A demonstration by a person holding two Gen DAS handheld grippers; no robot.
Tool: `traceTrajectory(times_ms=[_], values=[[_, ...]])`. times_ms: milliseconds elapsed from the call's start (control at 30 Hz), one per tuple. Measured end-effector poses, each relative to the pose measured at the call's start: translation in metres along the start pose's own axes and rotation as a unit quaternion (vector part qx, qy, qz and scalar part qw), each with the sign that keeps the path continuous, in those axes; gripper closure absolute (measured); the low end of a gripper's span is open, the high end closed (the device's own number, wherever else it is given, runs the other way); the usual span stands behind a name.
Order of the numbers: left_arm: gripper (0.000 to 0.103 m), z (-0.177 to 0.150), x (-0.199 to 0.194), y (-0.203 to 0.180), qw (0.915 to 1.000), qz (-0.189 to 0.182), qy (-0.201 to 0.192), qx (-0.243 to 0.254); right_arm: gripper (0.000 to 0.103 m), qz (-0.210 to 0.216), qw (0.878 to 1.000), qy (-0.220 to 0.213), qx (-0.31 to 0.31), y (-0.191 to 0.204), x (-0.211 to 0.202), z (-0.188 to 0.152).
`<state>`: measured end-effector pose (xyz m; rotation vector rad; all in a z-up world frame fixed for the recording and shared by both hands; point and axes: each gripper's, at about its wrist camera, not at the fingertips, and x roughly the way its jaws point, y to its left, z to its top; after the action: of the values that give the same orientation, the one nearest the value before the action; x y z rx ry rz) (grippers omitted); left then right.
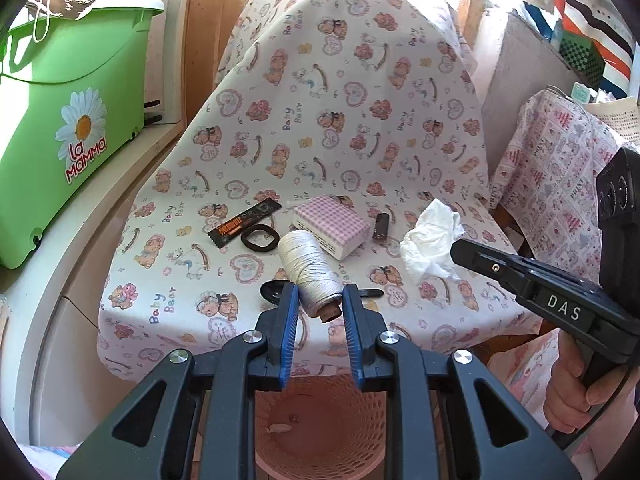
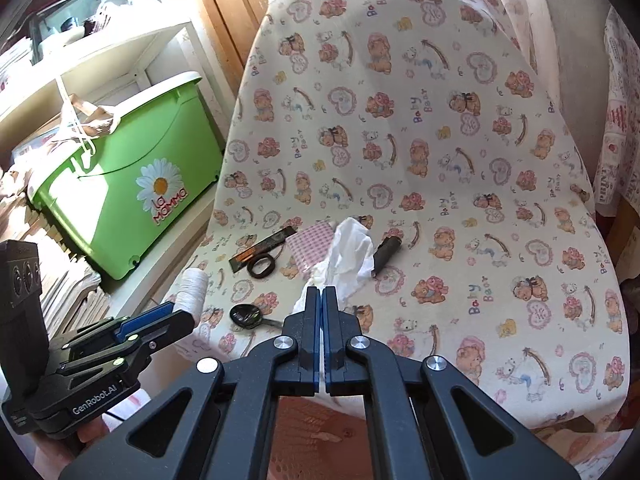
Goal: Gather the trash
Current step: 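Carry the spool and tissue down over the pink wastebasket with both grippers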
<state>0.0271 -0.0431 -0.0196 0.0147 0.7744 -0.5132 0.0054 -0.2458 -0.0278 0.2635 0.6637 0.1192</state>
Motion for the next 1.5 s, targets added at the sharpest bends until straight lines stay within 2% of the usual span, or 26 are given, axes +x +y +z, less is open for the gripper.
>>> traceTrajectory(times_ms=[200,233,300,400,467,600,700,800,1100,1233,1333,1500], values=[[0.082,-0.008,-0.005,-0.006,0.9995,-0.01,0.029,-0.007,0.101,0.007,0.999,0.023,-0.038,0.02,-0.02,-0.02],[0.082,-0.009,-0.003,-0.006,0.9991,-0.012,0.04,-0.007,0.101,0.012,0.998,0.032,-0.045,0.023,-0.022,-0.023],[0.082,-0.015,0.008,-0.009,0.996,-0.014,0.088,0.006,0.101,0.018,0.997,0.051,-0.061,0.031,-0.021,-0.032],[0.082,-0.029,0.018,-0.008,0.9926,-0.016,0.12,0.0,0.101,0.054,0.99,0.095,-0.092,0.043,-0.015,-0.049],[0.082,-0.033,0.019,-0.007,0.9909,-0.028,0.132,-0.003,0.101,0.046,0.986,0.121,-0.107,0.049,-0.009,-0.062],[0.082,-0.037,0.02,-0.006,0.9888,-0.018,0.148,0.0,0.101,0.041,0.981,0.171,-0.086,0.043,0.007,-0.08],[0.082,-0.044,0.032,-0.003,0.9853,-0.004,0.171,-0.003,0.101,0.015,0.978,0.19,-0.087,0.039,0.019,-0.089],[0.082,-0.053,0.046,0.001,0.9817,0.007,0.19,-0.009,0.101,0.01,0.973,0.224,-0.06,0.026,0.04,-0.098],[0.082,-0.096,0.106,0.006,0.9547,0.037,0.295,-0.021,0.101,-0.028,0.945,0.325,0.02,-0.02,0.107,-0.143],[0.082,-0.12,0.138,0.008,0.9387,0.048,0.341,-0.02,0.101,-0.037,0.935,0.349,0.051,-0.035,0.127,-0.159],[0.082,-0.132,0.155,0.009,0.9296,0.044,0.365,-0.023,0.101,-0.05,0.932,0.357,0.045,-0.039,0.135,-0.168],[0.082,-0.146,0.172,0.01,0.9198,0.061,0.387,-0.023,0.101,-0.059,0.92,0.383,0.064,-0.046,0.151,-0.186]])
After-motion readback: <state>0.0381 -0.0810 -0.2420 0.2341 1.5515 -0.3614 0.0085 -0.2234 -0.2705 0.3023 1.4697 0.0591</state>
